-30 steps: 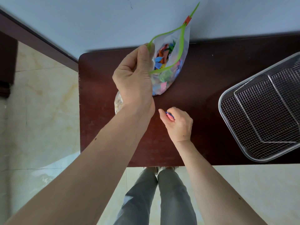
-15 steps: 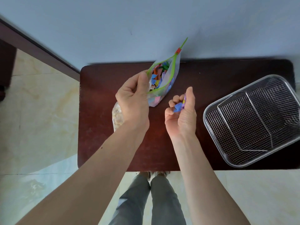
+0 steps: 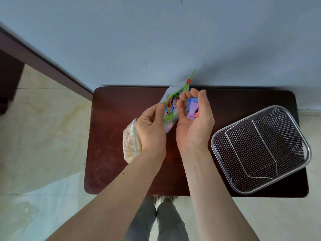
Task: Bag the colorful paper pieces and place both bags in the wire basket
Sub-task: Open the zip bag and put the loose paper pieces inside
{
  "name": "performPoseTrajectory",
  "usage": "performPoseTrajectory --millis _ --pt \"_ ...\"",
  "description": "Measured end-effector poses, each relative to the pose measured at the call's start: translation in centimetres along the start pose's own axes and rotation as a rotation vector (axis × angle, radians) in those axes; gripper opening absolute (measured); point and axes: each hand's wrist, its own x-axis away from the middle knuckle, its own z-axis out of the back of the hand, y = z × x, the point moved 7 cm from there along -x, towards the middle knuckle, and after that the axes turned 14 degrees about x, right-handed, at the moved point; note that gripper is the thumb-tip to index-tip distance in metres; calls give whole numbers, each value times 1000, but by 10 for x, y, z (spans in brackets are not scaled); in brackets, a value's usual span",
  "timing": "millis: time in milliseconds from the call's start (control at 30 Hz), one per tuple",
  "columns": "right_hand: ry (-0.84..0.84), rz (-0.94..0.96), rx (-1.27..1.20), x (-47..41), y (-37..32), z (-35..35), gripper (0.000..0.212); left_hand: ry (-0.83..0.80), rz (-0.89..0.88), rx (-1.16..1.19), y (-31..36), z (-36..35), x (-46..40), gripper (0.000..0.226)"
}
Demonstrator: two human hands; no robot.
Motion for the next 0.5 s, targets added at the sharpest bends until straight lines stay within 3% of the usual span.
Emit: performPoseTrajectory --millis 267,500 --pt "77 159 82 -10 -4 -10 33 55 44 84 1 -6 4 18" --pt "101 162 216 -8 1 -8 38 68 56 129 -1 -6 1 18"
